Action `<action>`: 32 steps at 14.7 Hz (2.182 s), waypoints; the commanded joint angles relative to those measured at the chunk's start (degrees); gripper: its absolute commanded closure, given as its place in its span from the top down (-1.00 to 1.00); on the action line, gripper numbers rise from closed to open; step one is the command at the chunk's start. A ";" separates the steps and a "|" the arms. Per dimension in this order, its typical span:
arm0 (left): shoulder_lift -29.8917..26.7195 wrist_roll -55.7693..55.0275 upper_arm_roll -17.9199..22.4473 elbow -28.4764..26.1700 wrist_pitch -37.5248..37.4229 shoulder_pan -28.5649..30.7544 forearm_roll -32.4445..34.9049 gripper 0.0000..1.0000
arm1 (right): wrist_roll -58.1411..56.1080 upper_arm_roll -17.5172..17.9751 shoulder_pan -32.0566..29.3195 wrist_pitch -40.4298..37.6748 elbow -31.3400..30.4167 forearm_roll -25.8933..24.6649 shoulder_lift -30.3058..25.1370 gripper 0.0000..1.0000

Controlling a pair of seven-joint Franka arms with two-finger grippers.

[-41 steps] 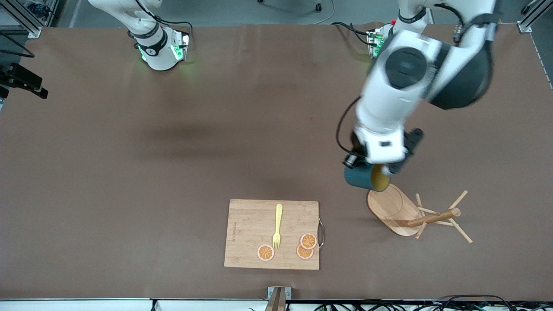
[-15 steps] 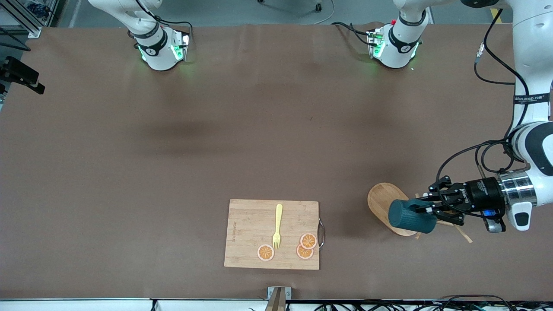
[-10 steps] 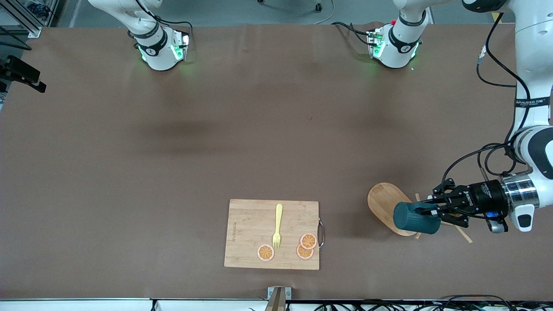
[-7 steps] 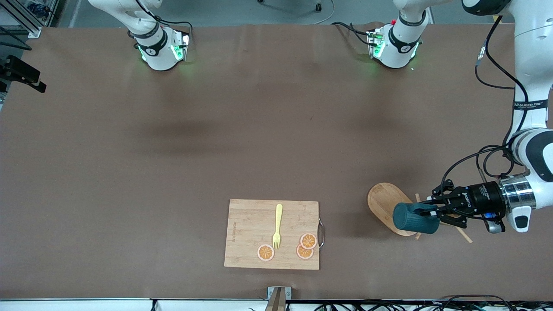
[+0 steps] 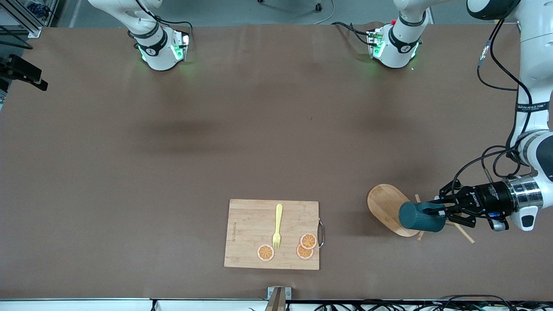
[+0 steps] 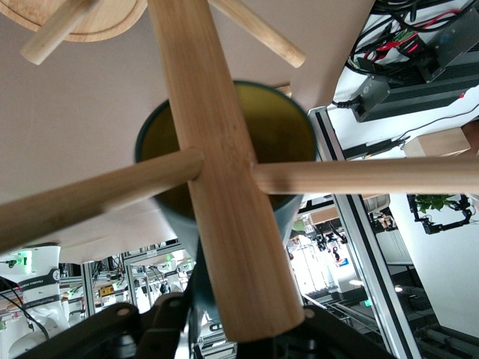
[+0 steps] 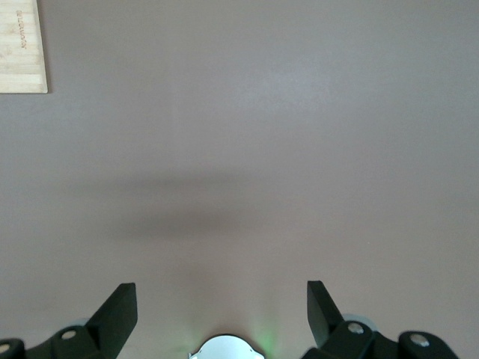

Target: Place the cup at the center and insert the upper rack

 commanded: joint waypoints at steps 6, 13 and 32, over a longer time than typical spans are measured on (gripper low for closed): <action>-2.26 0.81 -0.68 0.38 -0.57 -0.48 1.68 1.00 | 0.01 0.14 -0.39 0.40 -1.23 1.25 -1.26 1.00; -17.19 -1.21 -2.43 0.12 -0.91 -5.13 28.36 1.00 | -0.16 0.14 -0.30 0.67 -1.23 1.16 -1.26 1.00; -40.41 27.61 0.81 -15.17 -7.96 -18.41 65.85 1.00 | -2.17 0.32 -0.04 1.72 -1.23 -0.85 -1.17 1.00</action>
